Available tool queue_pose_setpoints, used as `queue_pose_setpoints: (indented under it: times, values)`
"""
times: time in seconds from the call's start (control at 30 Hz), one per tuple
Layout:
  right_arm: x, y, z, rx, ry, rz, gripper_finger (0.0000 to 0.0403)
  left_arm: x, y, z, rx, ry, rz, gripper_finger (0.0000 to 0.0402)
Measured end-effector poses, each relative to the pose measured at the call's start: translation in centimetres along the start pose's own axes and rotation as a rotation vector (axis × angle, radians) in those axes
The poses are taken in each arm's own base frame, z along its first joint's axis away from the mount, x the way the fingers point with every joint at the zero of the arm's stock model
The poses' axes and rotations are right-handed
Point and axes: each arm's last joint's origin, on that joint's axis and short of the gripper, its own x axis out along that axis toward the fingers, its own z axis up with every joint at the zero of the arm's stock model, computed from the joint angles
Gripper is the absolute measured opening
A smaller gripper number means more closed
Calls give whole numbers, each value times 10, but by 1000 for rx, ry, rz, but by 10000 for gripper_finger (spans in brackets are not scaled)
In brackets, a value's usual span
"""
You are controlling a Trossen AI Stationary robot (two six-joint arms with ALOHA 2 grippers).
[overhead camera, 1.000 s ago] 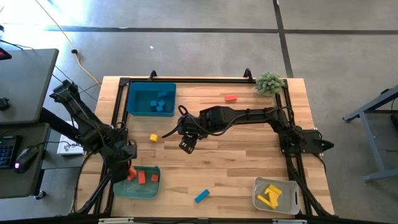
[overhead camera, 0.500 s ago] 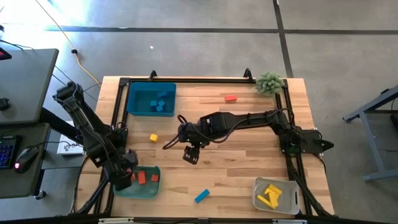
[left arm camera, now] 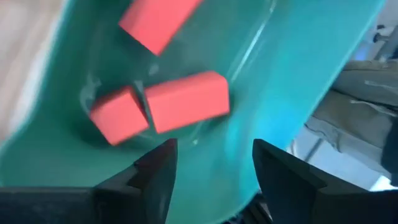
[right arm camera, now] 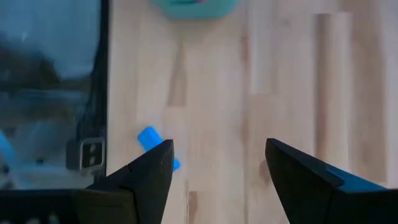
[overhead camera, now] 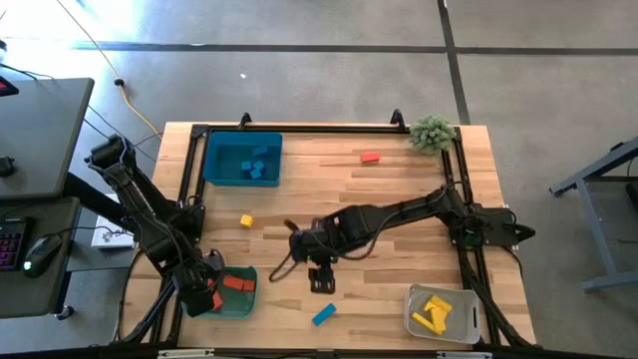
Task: Sort & place blocks by color
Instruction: Put the blue block into the blue bin
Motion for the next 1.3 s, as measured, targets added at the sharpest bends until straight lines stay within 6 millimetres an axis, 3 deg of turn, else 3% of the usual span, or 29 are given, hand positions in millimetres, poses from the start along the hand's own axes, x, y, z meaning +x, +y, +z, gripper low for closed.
queue_pose_setpoints:
  times: [0.47, 0.73, 1.07, 1.3]
  values:
    - [40, 64, -20, -397, 26, 63, 242, -13, -27, 3, -15, -73, -323, 198]
    - [85, 92, -39, -485, 110, 32, 242, -24, -43, 8, -15, -249, -512, 198]
    - [134, 97, -55, -499, 202, -30, 242, -38, -59, 12, 20, -392, -716, 197]
    - [161, 92, -64, -481, 281, -57, 242, -40, -62, 12, 35, -412, -745, 197]
